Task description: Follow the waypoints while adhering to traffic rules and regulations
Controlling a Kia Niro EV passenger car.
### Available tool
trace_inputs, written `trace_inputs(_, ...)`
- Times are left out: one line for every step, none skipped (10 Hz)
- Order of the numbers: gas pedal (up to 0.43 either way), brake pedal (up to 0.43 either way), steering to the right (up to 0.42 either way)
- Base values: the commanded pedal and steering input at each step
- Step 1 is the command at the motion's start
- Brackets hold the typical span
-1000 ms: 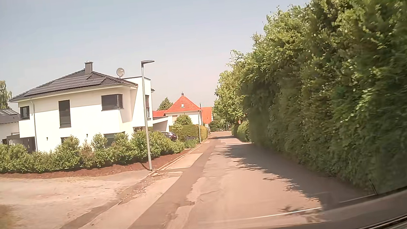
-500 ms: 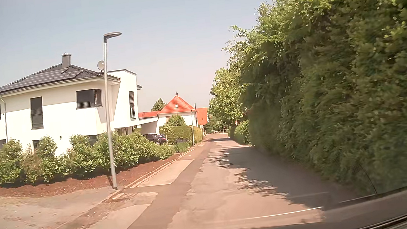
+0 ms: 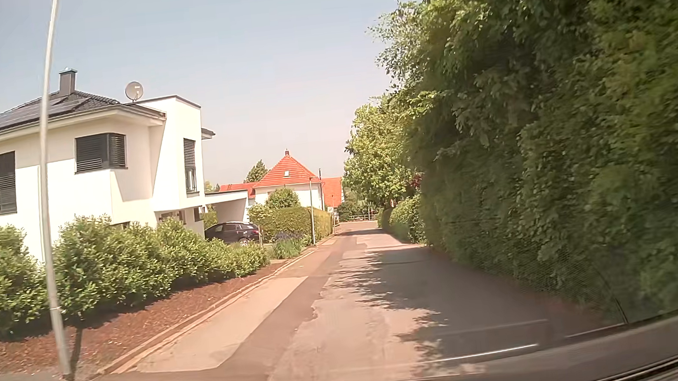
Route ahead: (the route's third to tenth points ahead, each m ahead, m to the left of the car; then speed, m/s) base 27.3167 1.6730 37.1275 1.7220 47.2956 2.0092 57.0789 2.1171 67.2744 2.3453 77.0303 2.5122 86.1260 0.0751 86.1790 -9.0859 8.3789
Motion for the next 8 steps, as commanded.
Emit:
trace_inputs(0.067, 0.0, 0.003)
trace_inputs(0.067, 0.0, 0.003)
trace_inputs(0.067, 0.0, 0.003)
trace_inputs(0.067, 0.0, 0.002)
trace_inputs(0.067, 0.0, 0.0)
trace_inputs(0.059, 0.0, 0.0)
trace_inputs(0.059, 0.0, 0.0)
trace_inputs(0.059, 0.0, 0.0)
